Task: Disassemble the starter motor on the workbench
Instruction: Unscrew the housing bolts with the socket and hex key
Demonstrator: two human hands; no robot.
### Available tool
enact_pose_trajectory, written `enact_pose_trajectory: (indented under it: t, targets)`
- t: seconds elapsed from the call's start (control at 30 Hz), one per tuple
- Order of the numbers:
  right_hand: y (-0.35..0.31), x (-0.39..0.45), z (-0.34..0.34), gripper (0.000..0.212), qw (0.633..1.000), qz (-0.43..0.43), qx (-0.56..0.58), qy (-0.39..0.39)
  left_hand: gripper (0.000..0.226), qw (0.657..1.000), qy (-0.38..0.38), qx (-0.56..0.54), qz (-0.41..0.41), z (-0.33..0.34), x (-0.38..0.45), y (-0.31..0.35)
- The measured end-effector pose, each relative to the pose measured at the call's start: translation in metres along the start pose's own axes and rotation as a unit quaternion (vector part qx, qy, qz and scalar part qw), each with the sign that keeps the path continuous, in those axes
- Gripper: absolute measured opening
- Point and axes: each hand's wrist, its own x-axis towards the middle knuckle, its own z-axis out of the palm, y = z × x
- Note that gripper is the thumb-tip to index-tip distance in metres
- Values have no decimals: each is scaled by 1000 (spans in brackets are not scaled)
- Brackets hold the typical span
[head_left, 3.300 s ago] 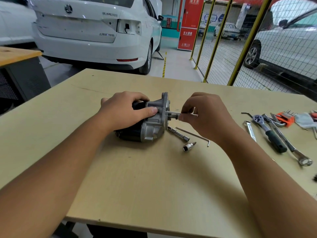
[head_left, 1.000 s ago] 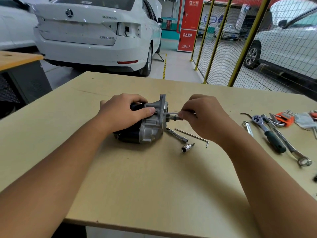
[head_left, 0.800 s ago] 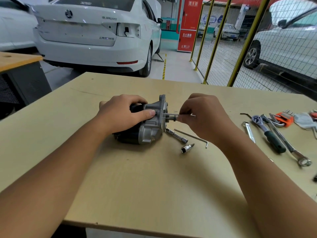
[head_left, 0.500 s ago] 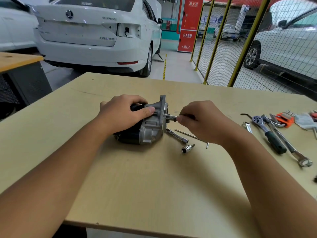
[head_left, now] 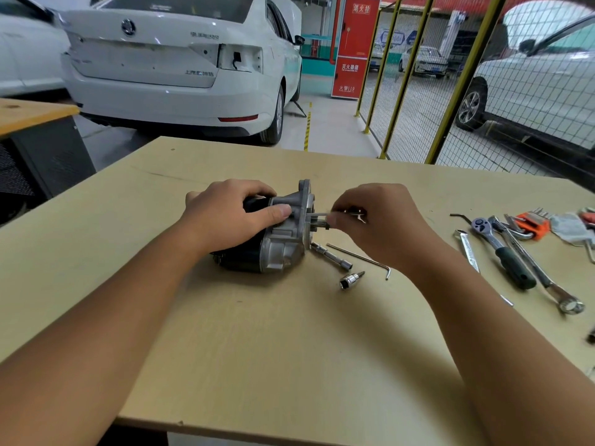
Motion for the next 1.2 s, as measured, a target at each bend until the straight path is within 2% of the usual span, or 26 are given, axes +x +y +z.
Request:
enact_pose_trajectory:
  t: [0.1, 0.37, 0.53, 0.73, 0.9, 1.07, 1.2]
  targets:
    - [1, 1, 0, 16, 1000, -2, -12, -21, 70, 1000, 4, 0, -3, 0, 0, 1]
    - [-3, -1, -2, 4, 997, 9, -75, 4, 79, 1000, -8, -4, -5, -1, 0, 0]
    - [-1, -1, 0, 11, 1000, 6, 4, 6, 72, 1000, -5, -5, -1, -1, -1, 2]
    - [1, 1, 0, 14, 999, -10, -15, -27, 71, 1000, -5, -5, -3, -1, 0, 1]
    - [-4, -1, -4, 6, 999, -5, -32, 0, 74, 1000, -11, -3, -3, -2, 0, 1]
    - [-2, -1, -1, 15, 1000, 7, -9, 18, 77, 1000, -13, -2, -1, -3, -2, 3]
    - [0, -2, 2, 12, 1000, 0, 12, 25, 72, 1000, -8, -6, -1, -2, -2, 3]
